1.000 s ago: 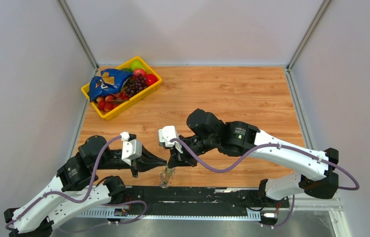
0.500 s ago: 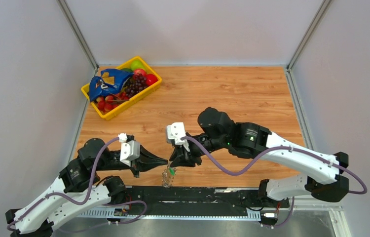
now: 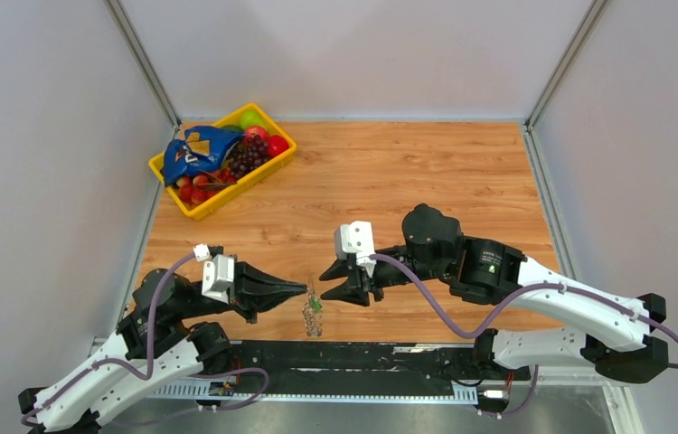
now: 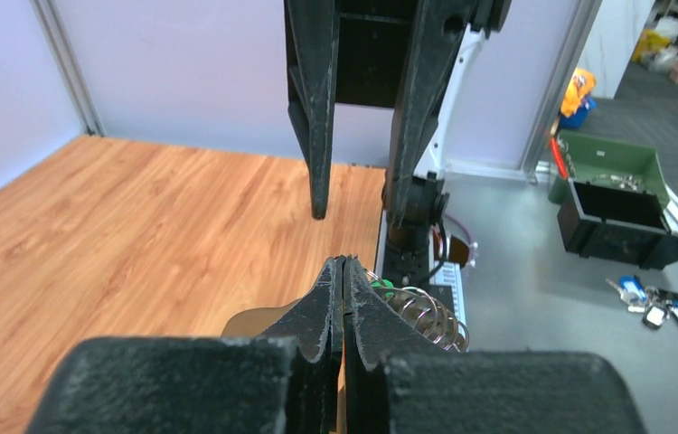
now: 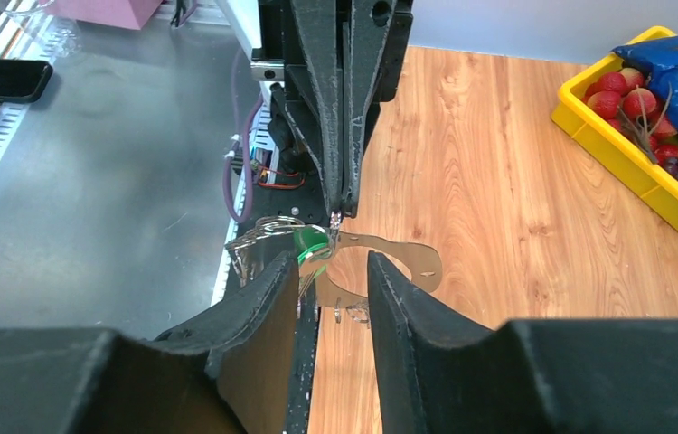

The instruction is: Put the keys on the keyring

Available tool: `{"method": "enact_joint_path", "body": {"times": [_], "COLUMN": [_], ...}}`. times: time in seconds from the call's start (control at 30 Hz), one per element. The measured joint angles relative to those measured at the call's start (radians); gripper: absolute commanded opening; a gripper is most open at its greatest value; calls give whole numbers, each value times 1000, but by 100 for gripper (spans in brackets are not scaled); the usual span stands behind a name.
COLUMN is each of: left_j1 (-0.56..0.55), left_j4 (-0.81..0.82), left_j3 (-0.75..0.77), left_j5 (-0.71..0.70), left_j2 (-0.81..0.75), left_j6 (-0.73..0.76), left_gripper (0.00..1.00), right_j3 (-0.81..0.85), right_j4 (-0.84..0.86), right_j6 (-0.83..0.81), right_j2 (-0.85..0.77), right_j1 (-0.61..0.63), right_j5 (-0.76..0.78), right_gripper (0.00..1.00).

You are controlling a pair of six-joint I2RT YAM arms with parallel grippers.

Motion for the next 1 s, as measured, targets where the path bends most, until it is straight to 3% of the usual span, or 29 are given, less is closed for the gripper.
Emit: {"method": "enact_joint_path", "body": {"times": [0.53,1.0], "left_j1": [0,0], "left_j4": [321,410], "left_j3": [-127,-166], "left_j5": [-75,-115], "left_j2": [-113,-128], "left_j6": [-134,-161], "left_gripper": [0,0], "right_j3": [-53,-76], "right_j4": [179,287], "right_j6": [50,98], "right_j2": [-30,-26], "right_j1": [0,0], "right_j5": [25,2], "right_gripper": [31,28]}}
